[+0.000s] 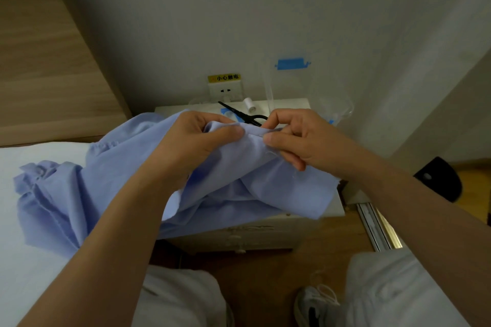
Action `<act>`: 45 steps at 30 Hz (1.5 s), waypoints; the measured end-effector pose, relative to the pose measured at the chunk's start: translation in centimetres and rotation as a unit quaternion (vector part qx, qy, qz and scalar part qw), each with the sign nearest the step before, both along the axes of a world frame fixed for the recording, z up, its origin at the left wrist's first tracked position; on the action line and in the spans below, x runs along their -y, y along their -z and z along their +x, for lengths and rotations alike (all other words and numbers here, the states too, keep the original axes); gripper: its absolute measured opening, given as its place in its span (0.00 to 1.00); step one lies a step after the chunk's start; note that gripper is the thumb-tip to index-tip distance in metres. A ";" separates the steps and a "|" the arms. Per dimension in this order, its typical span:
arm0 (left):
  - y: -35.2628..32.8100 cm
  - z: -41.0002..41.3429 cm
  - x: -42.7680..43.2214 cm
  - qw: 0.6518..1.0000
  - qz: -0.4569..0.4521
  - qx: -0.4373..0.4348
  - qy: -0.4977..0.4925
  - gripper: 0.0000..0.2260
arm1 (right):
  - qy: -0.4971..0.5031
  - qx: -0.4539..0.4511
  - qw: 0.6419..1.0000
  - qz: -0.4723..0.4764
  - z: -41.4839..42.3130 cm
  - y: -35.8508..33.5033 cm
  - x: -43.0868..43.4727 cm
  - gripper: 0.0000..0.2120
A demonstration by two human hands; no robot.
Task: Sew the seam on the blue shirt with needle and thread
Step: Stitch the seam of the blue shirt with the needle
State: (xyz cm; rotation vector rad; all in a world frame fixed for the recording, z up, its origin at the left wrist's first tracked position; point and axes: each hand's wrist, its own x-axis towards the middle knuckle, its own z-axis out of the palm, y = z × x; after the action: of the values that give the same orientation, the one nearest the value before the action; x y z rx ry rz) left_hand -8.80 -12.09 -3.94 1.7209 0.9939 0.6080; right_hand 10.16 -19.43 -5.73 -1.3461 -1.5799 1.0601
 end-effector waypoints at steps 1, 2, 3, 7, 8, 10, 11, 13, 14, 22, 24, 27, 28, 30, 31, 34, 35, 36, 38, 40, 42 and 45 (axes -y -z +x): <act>-0.2 -0.1 0.0 1.000 -0.022 0.008 0.010 0.06 | -0.009 -0.011 1.000 -0.003 0.1 0.0 0.0 0.06; -0.3 -0.2 0.1 0.999 -0.042 0.016 0.023 0.05 | -0.018 -0.024 1.000 -0.007 0.3 0.0 0.0 0.05; -0.4 -0.2 0.1 0.997 -0.062 0.023 0.036 0.06 | -0.026 -0.034 0.999 -0.010 0.4 0.0 0.0 0.05; -0.9 -0.4 0.3 0.990 -0.119 0.041 0.067 0.06 | -0.041 -0.070 0.997 -0.011 0.5 0.2 0.0 0.05; -1.0 -0.4 0.3 0.989 -0.126 0.044 0.069 0.06 | -0.047 -0.082 0.995 -0.011 0.6 0.2 0.0 0.04; -1.3 -0.4 0.4 0.987 -0.135 0.045 0.073 0.08 | -0.062 -0.108 0.992 -0.015 0.6 0.2 0.0 0.03; -1.3 -0.4 0.4 0.986 -0.142 0.045 0.073 0.08 | -0.067 -0.118 0.991 -0.018 0.6 0.2 0.1 0.03; -1.5 -0.4 0.6 0.983 -0.161 0.046 0.073 0.08 | -0.072 -0.122 0.990 -0.020 0.5 0.3 0.1 0.02; -1.5 -0.4 0.6 0.982 -0.167 0.044 0.074 0.08 | -0.072 -0.118 0.990 -0.018 0.4 0.4 0.1 0.02; -2.1 -0.3 1.1 0.984 -0.159 0.046 0.070 0.21 | -0.082 -0.129 0.988 -0.015 0.4 -0.1 0.0 0.06; -2.2 -0.2 1.3 0.983 -0.161 0.045 0.070 0.24 | -0.086 -0.125 0.988 -0.014 0.5 -0.2 0.0 0.06; -2.1 -0.2 1.3 0.982 -0.172 0.045 0.067 0.23 | -0.087 -0.110 0.990 -0.011 0.6 -0.1 0.0 0.03; -2.1 -0.2 1.2 0.981 -0.178 0.045 0.066 0.20 | -0.087 -0.108 0.990 -0.010 0.6 0.0 0.0 0.03; -1.9 -0.1 1.2 0.978 -0.192 0.043 0.072 0.13 | -0.087 -0.102 0.991 -0.004 0.4 0.0 0.1 0.03; -1.8 -0.1 1.1 0.977 -0.195 0.042 0.076 0.11 | -0.088 -0.098 0.991 -0.001 0.4 0.0 0.1 0.04; -1.4 0.0 1.0 0.978 -0.193 0.041 0.070 0.10 | -0.087 -0.101 0.991 -0.001 0.2 0.0 0.1 0.04; -1.2 0.0 0.9 0.978 -0.193 0.044 0.067 0.08 | -0.084 -0.104 0.991 -0.004 0.0 0.0 0.1 0.05; -1.2 0.0 1.0 0.978 -0.193 0.045 0.066 0.07 | -0.078 -0.106 0.991 -0.005 -0.1 0.1 0.1 0.06; -0.9 0.1 1.1 0.979 -0.188 0.039 0.066 0.05 | -0.053 -0.111 0.992 -0.002 -0.6 0.3 0.1 0.09; -0.9 0.1 1.1 0.979 -0.186 0.048 0.064 0.05 | -0.032 -0.115 0.993 0.003 -0.9 0.3 0.0 0.09; -1.1 0.0 1.0 0.978 -0.188 0.072 0.056 0.05 | -0.030 -0.126 0.992 0.006 -0.8 0.3 -0.1 0.06; -0.9 -0.1 0.6 0.977 -0.187 0.093 0.039 0.07 | -0.038 -0.153 0.988 0.005 -0.5 0.1 -0.4 0.09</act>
State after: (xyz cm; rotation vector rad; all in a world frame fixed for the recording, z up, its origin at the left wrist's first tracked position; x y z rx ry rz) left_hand -8.86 -12.66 -3.01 1.3372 0.8436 0.4846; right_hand 9.69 -19.04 -5.87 -1.0642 -1.4142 1.2385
